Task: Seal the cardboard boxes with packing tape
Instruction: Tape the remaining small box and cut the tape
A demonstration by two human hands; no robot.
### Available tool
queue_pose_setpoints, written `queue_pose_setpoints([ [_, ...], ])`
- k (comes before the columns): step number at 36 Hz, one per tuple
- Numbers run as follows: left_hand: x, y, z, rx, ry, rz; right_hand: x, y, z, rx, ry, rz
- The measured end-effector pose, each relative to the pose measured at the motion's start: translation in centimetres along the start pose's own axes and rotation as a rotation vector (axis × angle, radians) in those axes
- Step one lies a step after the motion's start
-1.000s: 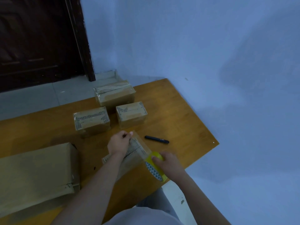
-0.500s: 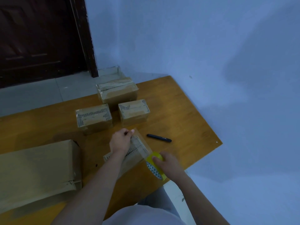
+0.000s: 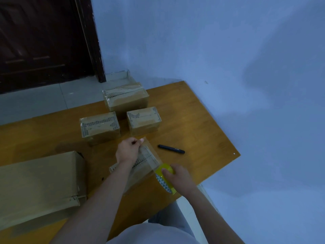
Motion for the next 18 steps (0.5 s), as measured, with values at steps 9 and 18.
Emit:
queue_pose_setpoints([
  [9, 0.6, -0.3, 0.3, -0.038, -0.030, -0.100, 0.8, 0.8, -0.2, -0.004, 0.001, 0.024],
  [18, 1.8, -1.8, -0.9, -0.229, -0.151, 0.029, 1.1, 1.3, -0.6, -0.017, 0.008, 0.010],
])
Point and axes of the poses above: each hand's wrist, its own z-axis away from the middle knuckle, its own x-axis out of the palm, y = z × x, the point moved 9 cm from there along -z, towards the middle knuckle, and after that the axes turned 10 degrees about z, right-handed, at the moved point
